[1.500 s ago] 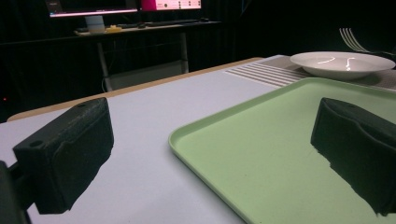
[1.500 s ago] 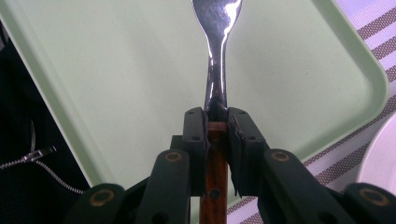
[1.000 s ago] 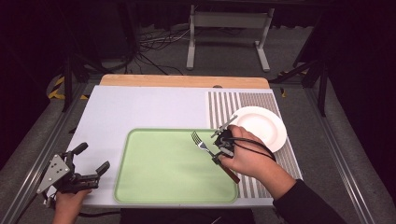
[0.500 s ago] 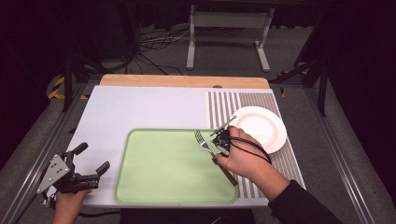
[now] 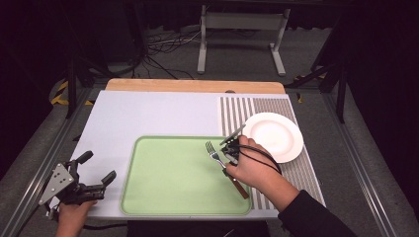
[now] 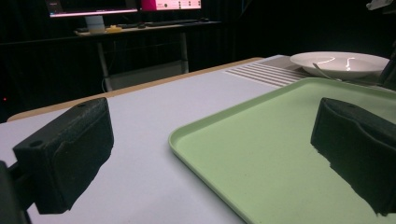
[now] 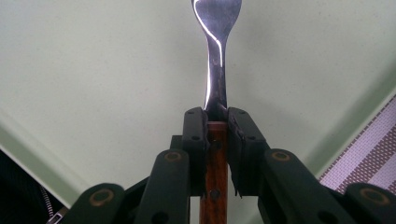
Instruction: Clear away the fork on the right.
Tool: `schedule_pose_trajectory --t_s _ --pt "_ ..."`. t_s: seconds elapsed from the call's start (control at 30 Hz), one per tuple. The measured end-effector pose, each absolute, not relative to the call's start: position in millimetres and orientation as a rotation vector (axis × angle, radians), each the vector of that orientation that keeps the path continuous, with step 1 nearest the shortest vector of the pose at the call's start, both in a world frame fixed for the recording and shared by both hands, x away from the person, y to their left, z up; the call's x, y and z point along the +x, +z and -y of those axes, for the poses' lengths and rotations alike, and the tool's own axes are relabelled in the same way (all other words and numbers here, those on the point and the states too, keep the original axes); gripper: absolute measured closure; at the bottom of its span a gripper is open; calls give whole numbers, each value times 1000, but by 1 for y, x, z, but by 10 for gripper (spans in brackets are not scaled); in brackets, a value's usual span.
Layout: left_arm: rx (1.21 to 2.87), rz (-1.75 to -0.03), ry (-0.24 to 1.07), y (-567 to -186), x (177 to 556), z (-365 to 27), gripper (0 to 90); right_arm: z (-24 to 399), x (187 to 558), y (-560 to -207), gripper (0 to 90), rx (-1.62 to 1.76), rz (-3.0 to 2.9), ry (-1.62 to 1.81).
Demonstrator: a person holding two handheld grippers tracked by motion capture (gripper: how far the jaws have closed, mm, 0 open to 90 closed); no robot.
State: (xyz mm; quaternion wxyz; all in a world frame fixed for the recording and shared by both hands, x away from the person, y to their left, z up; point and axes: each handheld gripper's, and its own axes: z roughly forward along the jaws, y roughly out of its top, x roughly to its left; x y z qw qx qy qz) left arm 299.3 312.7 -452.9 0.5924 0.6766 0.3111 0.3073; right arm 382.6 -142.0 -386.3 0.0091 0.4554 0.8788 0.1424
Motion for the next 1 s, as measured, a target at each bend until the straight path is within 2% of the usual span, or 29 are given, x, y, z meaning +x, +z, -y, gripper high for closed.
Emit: schedule_pose_trajectory --t_s 1.0 --pt "1573 -724 715 -453 299 -313 0 137 386 -410 780 1553 -2757 314"
